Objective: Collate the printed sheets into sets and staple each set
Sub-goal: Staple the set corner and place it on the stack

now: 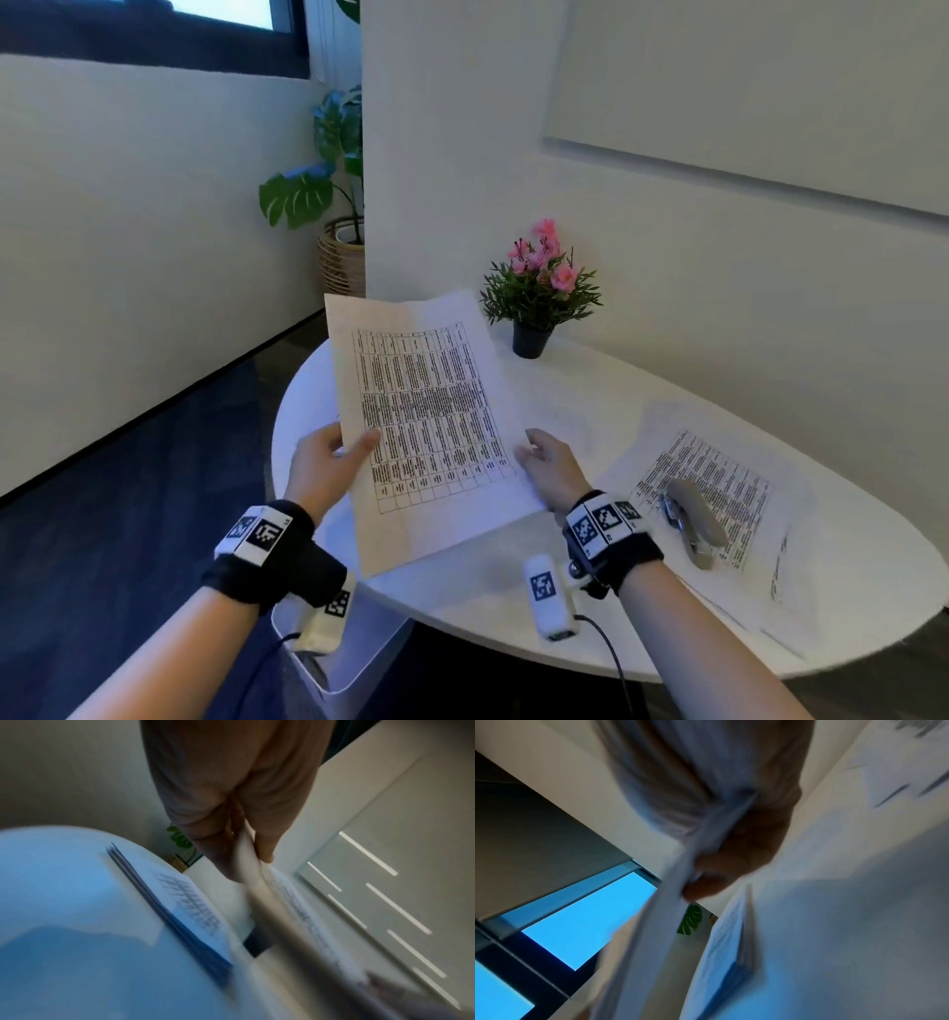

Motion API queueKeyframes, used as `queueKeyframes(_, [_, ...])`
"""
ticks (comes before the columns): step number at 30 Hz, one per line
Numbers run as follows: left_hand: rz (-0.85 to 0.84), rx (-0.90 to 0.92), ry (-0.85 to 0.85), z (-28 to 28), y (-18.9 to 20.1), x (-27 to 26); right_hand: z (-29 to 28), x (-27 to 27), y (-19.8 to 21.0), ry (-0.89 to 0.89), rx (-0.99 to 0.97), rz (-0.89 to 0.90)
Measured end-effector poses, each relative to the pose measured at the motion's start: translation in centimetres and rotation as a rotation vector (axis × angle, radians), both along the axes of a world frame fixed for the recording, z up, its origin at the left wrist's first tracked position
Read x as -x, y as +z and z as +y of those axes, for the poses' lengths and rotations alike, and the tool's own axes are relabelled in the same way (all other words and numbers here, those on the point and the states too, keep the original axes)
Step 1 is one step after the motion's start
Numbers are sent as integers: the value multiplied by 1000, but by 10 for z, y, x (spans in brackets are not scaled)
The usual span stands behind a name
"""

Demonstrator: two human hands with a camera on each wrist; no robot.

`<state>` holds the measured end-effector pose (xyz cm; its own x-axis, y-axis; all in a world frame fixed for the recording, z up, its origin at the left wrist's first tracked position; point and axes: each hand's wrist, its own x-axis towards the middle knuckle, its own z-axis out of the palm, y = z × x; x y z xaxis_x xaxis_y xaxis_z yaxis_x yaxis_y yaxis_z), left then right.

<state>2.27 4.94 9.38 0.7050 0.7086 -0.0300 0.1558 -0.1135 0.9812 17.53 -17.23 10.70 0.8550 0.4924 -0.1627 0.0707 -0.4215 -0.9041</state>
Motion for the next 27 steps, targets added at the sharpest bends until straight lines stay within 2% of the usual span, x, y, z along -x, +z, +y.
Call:
queueKeyframes(2, [40,-40,58,20,-18,4,20,-15,3,-83,-35,-65])
queueKeyframes(6, [340,-417,91,45,-65,15,62,-36,11,-162,-52,-143])
queueKeyframes(10, [475,-506,76,49,-100,26,100,-42,5,-91,42,-47])
queueKeyframes(14, [471,-654,44,43,-114,30,122,-37,-20,-63,187,82])
queueKeyframes(19, [494,-610,30,39,-111,31,134,-36,-42,-101,282,107])
queueKeyframes(27, [457,-592,33,36,-119,30,149,-37,-35,-89,190,95])
